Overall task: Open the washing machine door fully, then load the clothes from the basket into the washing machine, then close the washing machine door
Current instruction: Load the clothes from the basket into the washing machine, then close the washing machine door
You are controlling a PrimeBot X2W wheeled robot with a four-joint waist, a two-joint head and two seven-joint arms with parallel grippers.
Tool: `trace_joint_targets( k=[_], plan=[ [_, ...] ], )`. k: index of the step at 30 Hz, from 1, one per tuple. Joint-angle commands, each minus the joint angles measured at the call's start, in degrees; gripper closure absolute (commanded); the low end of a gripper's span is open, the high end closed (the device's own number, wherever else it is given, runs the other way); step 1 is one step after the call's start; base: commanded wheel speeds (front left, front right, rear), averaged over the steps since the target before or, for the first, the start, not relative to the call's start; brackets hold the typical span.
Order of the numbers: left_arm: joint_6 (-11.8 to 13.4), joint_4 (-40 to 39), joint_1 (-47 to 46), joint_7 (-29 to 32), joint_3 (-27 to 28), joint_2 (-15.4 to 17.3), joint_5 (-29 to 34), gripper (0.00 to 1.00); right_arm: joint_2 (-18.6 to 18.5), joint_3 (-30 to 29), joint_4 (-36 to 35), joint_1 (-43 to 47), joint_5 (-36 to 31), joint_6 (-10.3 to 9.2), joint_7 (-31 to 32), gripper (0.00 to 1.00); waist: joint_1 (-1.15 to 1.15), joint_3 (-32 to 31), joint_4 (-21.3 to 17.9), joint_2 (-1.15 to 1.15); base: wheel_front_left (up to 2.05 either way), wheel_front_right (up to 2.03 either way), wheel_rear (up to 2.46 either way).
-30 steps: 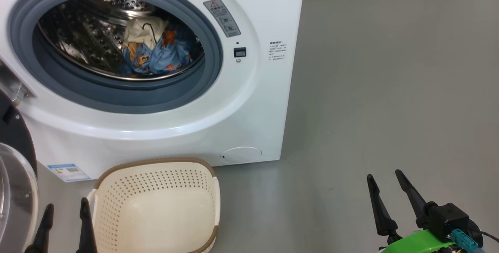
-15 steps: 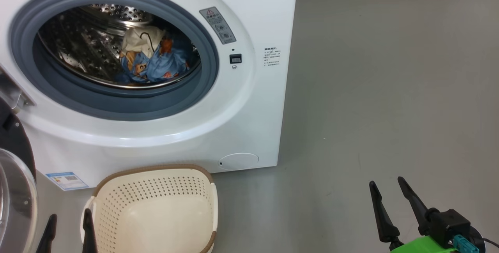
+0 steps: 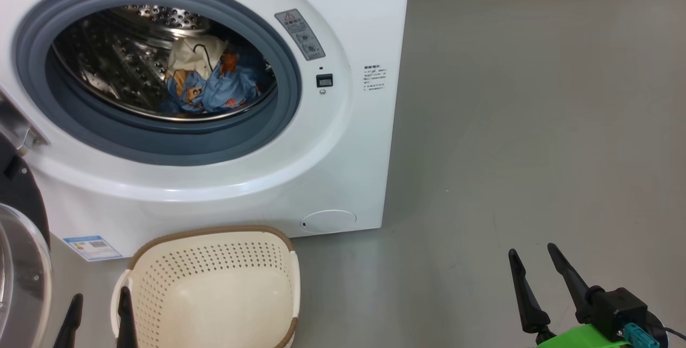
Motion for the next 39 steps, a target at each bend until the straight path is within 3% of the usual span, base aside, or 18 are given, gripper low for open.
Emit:
trace_joint_targets(
  k=[1,26,39],
  plan=[
    [-0.34,-1.60,-1.10,-0.32,1.71,0.36,-0.56,0.00,-0.26,1.28,-1.44,-0.43,-0.16,0.09,-0.28,0.00,0.00,0.08,0.01,0.00,0.00,0.00,0.00],
    [0.15,-0.80,-1.64,-0.32,1.15,0.33,-0.95,0.00,-0.26,1.02,-1.45,-0.63,0.00,0.09,-0.28,0.00,0.00,0.02,0.19,0.00,-0.03,0.03,0.00],
    [0.50,-0.55,-2.08,-0.32,0.80,0.33,-1.39,0.00,-0.26,0.91,-1.15,-0.76,0.14,0.09,-0.28,0.00,0.00,0.04,0.32,0.00,-1.31,1.31,0.00]
  ],
)
